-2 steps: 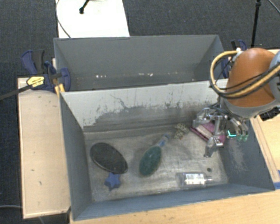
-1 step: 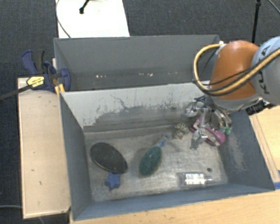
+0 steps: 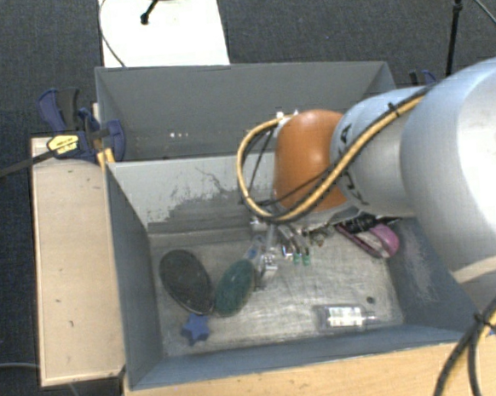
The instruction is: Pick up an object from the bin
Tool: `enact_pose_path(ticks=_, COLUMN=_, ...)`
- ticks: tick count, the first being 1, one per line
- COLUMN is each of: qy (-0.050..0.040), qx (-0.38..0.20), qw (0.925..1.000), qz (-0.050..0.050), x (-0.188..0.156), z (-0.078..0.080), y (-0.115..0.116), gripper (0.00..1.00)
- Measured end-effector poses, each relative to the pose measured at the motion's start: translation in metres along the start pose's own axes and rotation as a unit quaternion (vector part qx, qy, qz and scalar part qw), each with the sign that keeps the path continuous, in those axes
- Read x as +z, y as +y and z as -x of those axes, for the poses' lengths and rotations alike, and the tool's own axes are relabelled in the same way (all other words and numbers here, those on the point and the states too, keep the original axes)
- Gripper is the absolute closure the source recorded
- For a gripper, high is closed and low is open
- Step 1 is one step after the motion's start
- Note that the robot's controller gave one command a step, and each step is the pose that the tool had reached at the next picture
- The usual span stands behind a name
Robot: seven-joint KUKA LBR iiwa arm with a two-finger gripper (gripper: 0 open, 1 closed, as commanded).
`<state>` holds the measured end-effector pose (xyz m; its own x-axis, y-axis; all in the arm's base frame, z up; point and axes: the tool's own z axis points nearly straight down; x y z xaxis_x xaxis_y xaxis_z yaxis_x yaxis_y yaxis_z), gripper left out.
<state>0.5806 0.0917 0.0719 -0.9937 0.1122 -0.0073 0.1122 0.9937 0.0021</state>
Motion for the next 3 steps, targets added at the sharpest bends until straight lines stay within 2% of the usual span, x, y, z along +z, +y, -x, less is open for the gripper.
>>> enact_pose_path(ticks=1, qy=0.0019, qx=-0.055, qw=0.9985, qz=-0.001, x=-0.004, z=-0.026, y=0.079, gripper=0.00)
enact_pose_path(ticks=2, qy=0.0001, qx=-0.138, qw=0.9905, qz=-0.002, x=-0.020, z=-0.067, y=0.128, gripper=0.00)
enact_pose_path(ticks=3, qy=0.0015, qx=-0.254, qw=0.9671, qz=-0.005, x=-0.041, z=-0.080, y=0.147, gripper=0.00)
